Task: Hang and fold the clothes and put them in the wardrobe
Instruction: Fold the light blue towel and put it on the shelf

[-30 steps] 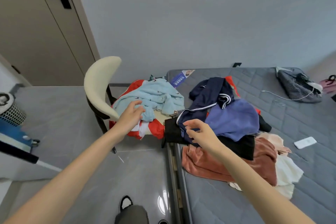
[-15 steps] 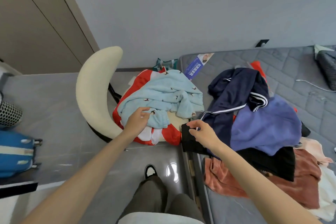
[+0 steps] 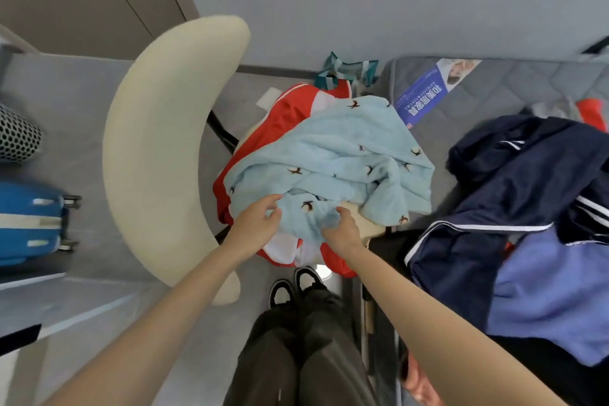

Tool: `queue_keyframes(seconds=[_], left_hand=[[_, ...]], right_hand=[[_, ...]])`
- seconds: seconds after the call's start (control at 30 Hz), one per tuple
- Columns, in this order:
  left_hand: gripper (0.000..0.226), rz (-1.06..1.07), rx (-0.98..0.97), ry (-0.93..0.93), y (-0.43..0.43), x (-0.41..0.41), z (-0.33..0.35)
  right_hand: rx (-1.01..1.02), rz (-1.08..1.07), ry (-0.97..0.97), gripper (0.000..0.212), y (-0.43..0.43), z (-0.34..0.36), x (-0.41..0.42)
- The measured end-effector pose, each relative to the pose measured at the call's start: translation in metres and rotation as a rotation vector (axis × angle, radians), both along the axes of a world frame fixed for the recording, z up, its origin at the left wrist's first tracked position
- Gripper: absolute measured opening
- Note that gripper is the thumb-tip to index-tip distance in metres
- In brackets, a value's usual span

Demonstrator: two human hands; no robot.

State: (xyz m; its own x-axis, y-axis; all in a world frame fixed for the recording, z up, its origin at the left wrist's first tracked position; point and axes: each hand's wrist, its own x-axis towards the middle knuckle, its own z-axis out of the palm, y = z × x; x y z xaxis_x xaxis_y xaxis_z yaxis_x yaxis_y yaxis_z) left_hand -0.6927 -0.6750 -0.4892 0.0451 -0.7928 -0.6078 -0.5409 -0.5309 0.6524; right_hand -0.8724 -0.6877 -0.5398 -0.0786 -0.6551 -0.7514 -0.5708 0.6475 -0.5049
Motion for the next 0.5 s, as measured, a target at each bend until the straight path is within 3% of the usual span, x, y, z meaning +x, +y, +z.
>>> queue_keyframes(seconds=[0.07,0.13,0.23,0.3,0.4,0.5], left_hand=[[0.041,0.019,0.000,0.011,-0.004,0.000,-0.015],[0.040,0.036,-0.015,0.014,-0.005,0.000,-0.026],[0.041,0.071,-0.030,0.019,-0.004,-0.003,-0.032],[0.042,0.067,-0.048,0.017,-0.002,-0.006,-0.029],[0.044,0.027,-0.091,0.005,0.002,-0.012,-0.012],[0.045,-0.052,-0.169,-0.024,0.004,-0.017,0.015]], right_hand=[[0.046,-0.065,-0.032,0.079,-0.004,-0.022,0.003],[0.079,0.017,0.030,0.080,-0.005,-0.041,-0.001],[0.060,0.277,0.159,0.046,-0.007,-0.055,-0.011],[-0.024,0.258,0.067,0.025,-0.005,-0.054,-0.015],[-0.170,0.170,-0.118,0.018,0.000,-0.029,-0.021],[-0.337,0.258,-0.189,0.014,0.006,0.011,-0.025]])
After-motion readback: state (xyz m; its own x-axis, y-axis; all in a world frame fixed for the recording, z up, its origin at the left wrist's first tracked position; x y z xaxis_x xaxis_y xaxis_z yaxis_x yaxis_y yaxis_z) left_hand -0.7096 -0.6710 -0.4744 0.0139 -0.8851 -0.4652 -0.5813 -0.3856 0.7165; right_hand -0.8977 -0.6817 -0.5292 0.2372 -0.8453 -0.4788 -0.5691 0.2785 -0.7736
